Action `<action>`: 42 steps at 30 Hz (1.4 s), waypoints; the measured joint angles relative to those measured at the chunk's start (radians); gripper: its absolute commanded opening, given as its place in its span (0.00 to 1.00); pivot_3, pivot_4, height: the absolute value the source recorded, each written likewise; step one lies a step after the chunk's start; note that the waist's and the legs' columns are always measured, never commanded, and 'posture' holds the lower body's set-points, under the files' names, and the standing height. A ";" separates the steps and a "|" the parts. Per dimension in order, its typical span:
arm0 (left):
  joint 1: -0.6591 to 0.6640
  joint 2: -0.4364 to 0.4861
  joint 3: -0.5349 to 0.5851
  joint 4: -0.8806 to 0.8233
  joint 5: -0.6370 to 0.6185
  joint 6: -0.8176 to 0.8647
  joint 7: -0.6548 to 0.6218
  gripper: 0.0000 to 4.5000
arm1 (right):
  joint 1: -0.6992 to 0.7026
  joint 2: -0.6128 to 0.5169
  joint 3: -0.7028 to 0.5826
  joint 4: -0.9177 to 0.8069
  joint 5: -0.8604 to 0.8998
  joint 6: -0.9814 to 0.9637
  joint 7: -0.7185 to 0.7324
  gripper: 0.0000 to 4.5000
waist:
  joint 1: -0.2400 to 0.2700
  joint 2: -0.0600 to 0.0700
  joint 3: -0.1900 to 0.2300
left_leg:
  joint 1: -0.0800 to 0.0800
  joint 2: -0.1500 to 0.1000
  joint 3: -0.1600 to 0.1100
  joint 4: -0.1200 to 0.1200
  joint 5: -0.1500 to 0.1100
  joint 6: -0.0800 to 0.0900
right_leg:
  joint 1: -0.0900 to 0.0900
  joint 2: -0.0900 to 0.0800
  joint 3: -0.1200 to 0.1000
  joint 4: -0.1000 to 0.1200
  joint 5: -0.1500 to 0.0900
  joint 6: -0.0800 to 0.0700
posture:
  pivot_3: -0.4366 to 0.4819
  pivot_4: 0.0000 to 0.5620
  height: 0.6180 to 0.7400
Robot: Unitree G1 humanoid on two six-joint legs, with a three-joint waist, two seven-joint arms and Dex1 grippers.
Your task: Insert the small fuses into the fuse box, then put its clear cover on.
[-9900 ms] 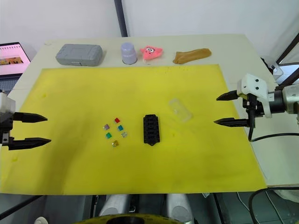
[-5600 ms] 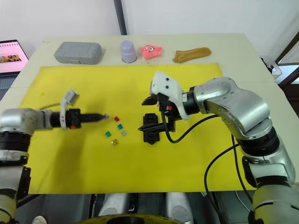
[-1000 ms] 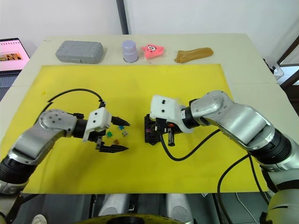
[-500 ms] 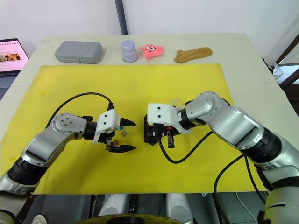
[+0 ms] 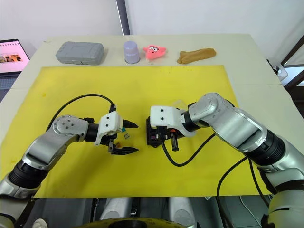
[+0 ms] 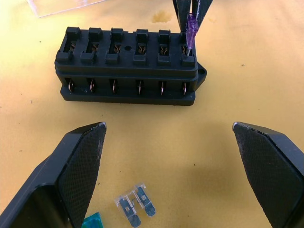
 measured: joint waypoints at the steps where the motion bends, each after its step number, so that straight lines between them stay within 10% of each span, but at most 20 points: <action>1: 0.000 -0.001 0.000 0.000 0.000 0.000 0.000 0.99 | 0.000 0.000 -0.001 0.000 0.000 0.001 0.002 0.00 | 0.000 0.000 0.000 | 0.000 0.000 0.000 0.000 0.000 0.000 | 0.000 0.000 0.000 0.000 0.000 0.000 | 0.48 0.27 1.00; 42: 0.000 -0.014 0.000 -0.009 0.009 0.001 0.002 0.99 | 0.003 0.007 0.015 0.007 -0.077 -0.019 0.040 0.00 | 0.000 0.000 0.000 | 0.000 0.000 0.000 0.001 0.001 -0.001 | 0.000 0.000 0.000 0.001 0.000 0.000 | 0.48 0.27 1.00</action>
